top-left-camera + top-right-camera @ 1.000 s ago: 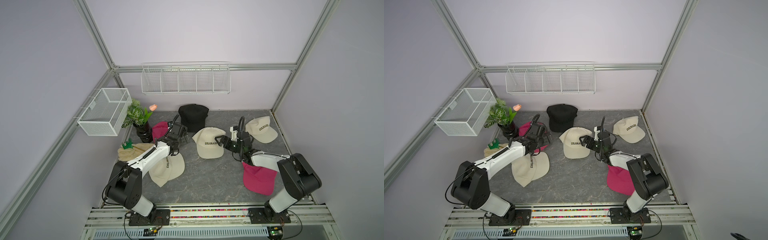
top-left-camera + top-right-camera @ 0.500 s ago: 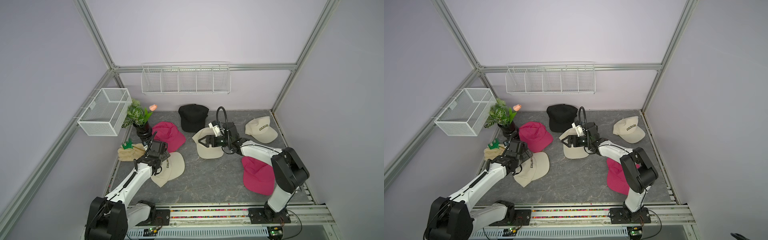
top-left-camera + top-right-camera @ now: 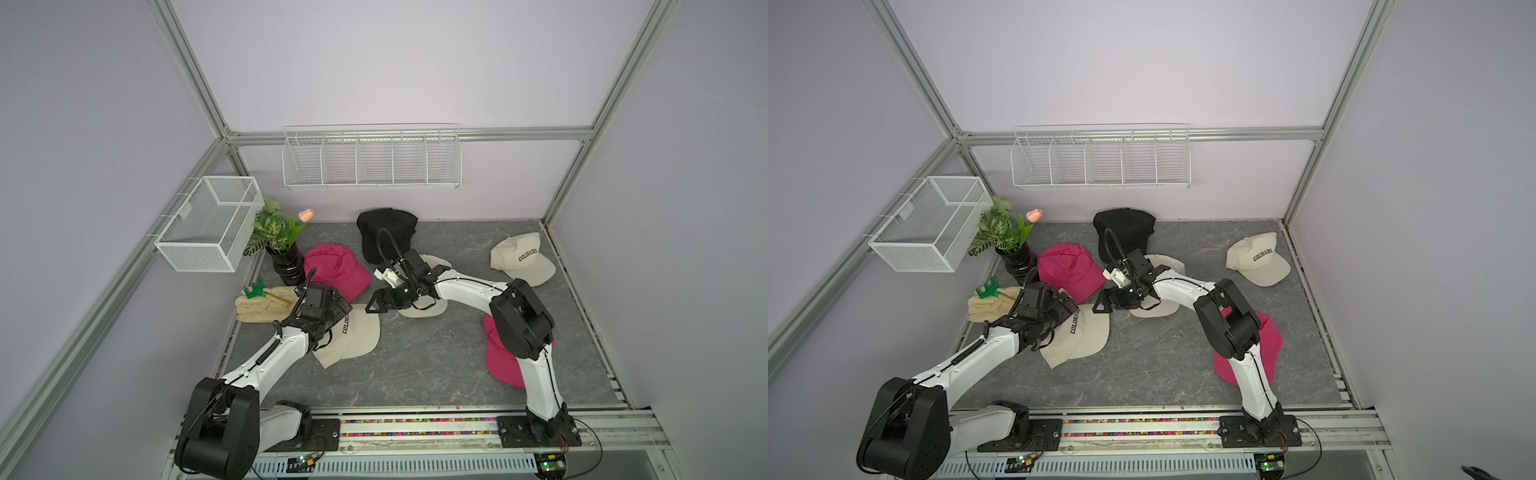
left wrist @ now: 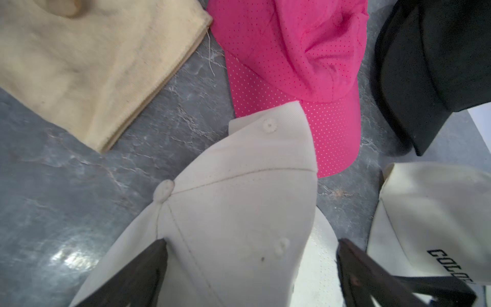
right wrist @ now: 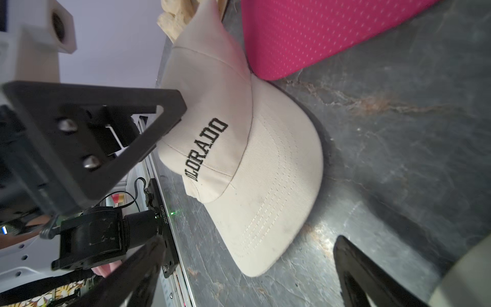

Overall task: Stack the baseball caps by color
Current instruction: Pick up the baseball cap from the center of the board.

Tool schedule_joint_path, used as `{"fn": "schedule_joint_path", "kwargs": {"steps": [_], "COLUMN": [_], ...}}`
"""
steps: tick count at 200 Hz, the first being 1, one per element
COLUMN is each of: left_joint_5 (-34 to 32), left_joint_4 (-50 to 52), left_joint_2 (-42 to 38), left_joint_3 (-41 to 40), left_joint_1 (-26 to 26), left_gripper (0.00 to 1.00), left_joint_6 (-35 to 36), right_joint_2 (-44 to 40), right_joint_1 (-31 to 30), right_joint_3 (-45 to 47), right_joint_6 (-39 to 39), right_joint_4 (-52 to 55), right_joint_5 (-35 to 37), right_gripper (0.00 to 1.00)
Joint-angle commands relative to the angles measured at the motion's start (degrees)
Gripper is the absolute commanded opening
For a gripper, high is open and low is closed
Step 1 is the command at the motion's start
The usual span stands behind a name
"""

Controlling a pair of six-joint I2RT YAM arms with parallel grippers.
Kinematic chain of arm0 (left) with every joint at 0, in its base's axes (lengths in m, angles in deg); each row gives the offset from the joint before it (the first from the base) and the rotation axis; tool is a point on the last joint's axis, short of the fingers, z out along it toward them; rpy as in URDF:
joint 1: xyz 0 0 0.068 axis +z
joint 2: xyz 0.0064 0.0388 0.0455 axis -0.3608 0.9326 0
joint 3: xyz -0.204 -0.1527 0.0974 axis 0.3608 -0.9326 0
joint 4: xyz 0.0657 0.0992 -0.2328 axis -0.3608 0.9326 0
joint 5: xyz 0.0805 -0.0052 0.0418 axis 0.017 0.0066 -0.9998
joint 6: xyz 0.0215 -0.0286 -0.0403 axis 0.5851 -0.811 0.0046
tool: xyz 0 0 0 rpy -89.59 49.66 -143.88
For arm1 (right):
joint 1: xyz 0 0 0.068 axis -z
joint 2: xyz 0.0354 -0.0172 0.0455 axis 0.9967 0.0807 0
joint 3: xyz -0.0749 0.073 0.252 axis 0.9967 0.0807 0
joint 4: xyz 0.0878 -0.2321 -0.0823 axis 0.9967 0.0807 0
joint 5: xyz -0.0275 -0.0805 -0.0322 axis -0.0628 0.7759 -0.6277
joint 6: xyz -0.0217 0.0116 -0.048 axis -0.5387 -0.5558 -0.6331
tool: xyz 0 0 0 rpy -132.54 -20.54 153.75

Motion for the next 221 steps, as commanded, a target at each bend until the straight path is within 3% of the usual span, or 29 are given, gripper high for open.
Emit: {"fn": "schedule_joint_path", "kwargs": {"steps": [1,41,74,94,110,138,202,221], "left_joint_5": [1.8,1.4,2.1,2.6,2.6,1.3,-9.8,-9.5], "left_joint_4": [-2.7,-3.5,-4.5,-5.3,-5.5,-4.2,-0.5,-2.4], "left_joint_2": [0.1,-0.7,0.6,1.0,1.1,-0.3,-6.8,-7.3], "left_joint_3": [-0.4,-1.4,-1.2,-1.4,-1.3,0.3,11.2,13.2], "left_joint_1": [0.2,0.2,0.2,0.2,0.2,0.3,0.5,0.5], "left_gripper": [1.00,1.00,1.00,1.00,1.00,1.00,1.00,1.00], "left_joint_6": [-2.2,-2.4,-2.5,-2.7,-2.7,-1.3,6.4,6.4], "right_joint_2": [3.6,7.9,10.9,11.7,10.9,6.2,-10.2,-16.0], "right_joint_1": [0.3,0.0,-0.4,-0.7,-0.8,-0.8,-0.7,-0.1], "right_joint_3": [-2.5,-6.8,-9.6,-10.0,-9.1,-6.2,11.4,18.1], "right_joint_6": [-0.5,-0.4,-0.1,1.8,4.9,8.3,13.1,14.1], "right_joint_4": [7.8,10.2,10.4,7.8,2.4,-6.2,-25.9,-32.1], "right_joint_5": [0.4,-3.0,-7.6,-10.9,-12.9,-9.9,2.1,7.1], "right_gripper": [0.95,0.82,0.65,0.52,0.35,0.08,0.06,0.06]}}
